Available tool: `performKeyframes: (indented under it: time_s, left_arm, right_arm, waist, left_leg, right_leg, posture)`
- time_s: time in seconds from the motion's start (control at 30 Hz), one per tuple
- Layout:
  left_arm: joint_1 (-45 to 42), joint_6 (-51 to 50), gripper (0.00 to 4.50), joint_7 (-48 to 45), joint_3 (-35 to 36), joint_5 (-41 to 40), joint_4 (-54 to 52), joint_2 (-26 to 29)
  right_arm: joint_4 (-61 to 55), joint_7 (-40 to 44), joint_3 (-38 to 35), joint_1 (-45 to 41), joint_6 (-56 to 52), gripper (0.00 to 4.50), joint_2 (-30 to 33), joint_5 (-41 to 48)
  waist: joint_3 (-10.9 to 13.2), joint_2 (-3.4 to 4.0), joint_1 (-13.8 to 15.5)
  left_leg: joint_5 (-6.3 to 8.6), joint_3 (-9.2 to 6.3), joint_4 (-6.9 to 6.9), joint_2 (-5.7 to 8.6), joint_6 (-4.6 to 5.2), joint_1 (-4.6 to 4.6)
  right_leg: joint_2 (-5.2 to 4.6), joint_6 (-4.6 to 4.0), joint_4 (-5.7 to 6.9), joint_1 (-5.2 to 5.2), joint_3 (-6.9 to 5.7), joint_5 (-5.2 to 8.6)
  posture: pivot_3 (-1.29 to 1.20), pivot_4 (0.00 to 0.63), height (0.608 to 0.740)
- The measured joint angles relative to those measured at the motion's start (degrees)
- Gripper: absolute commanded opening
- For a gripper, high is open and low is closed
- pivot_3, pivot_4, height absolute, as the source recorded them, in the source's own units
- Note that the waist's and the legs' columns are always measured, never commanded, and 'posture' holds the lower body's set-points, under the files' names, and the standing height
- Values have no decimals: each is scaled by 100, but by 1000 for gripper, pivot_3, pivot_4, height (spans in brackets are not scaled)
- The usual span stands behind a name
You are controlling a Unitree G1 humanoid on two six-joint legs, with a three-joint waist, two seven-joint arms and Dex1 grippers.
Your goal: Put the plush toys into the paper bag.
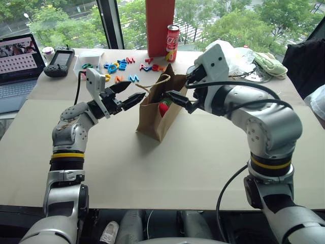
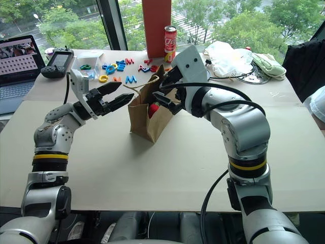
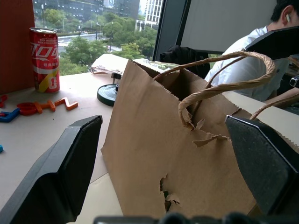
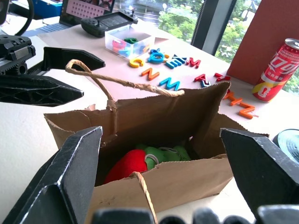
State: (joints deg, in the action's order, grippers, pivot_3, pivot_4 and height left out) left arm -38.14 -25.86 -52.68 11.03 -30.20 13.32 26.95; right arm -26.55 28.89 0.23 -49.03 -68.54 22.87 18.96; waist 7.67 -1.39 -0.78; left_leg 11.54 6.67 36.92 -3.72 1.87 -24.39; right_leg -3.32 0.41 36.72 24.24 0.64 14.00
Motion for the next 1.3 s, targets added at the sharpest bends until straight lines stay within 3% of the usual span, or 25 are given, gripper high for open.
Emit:
performKeyframes:
  time_s: [0.2,0.3,0.43,0.47,0.67,0.83,0.93,1.2,1.3]
  left_arm:
    - [443,-438,4457,95,172,-206,-369,159]
    - [729,-517,4497,118,175,-248,-466,199]
    - [1012,-531,4497,112,161,-245,-494,243]
    - [1011,-530,4497,96,141,-245,-499,245]
    - [1084,-523,4497,-13,59,-225,-556,320]
    - [1194,-456,4497,-87,-127,-113,-636,331]
    - [1192,-398,4497,-87,-153,-55,-648,368]
    - [1194,-237,4497,-92,-314,90,-669,363]
    - [1250,-23,4497,-92,-473,238,-752,350]
  right_arm:
    - [-370,497,-507,209,55,4500,303,713]
    - [-479,777,-762,430,30,3764,546,1174]
    - [-624,1105,-826,834,30,2424,1008,1590]
    - [-686,1175,-781,958,34,1907,1075,1685]
    - [-552,1043,-77,1196,227,22,1193,1522]
    - [555,507,998,1198,896,22,1088,479]
    - [1290,271,1361,946,1240,22,676,30]
    - [1871,141,1608,522,1566,22,217,-430]
    - [2081,19,1690,254,1563,22,-262,-500]
  waist:
    - [0,0,-4]
    - [0,0,1]
    - [0,-1,9]
    - [0,-1,12]
    - [0,-1,-20]
    - [0,-1,-3]
    - [0,-1,-10]
    - [0,-1,38]
    - [0,0,-9]
  left_leg:
    - [0,-1,-2,-1,0,4]
    - [0,0,-2,0,0,6]
    - [0,0,-1,1,0,6]
    - [0,-2,-2,-1,0,6]
    - [0,1,-4,-1,0,13]
    - [0,5,-3,1,0,8]
    - [0,8,-4,1,0,7]
    - [0,12,-7,2,0,0]
    - [0,12,-7,-3,-1,3]
  right_leg:
    - [1,0,-2,-2,0,0]
    - [0,0,-4,-3,2,0]
    - [-4,-1,-32,-3,2,0]
    - [-1,-1,-47,-8,1,0]
    - [0,-1,-46,-8,9,0]
    - [-1,-1,-48,-4,9,0]
    - [0,-1,-48,0,12,0]
    - [-6,0,-52,-2,3,0]
    - [0,-1,-48,2,7,-1]
  posture:
    - [0,150,739]
    - [0,150,739]
    - [0,150,739]
    - [0,150,739]
    - [0,150,739]
    - [0,150,739]
    - [0,150,739]
    - [0,150,739]
    - [0,150,739]
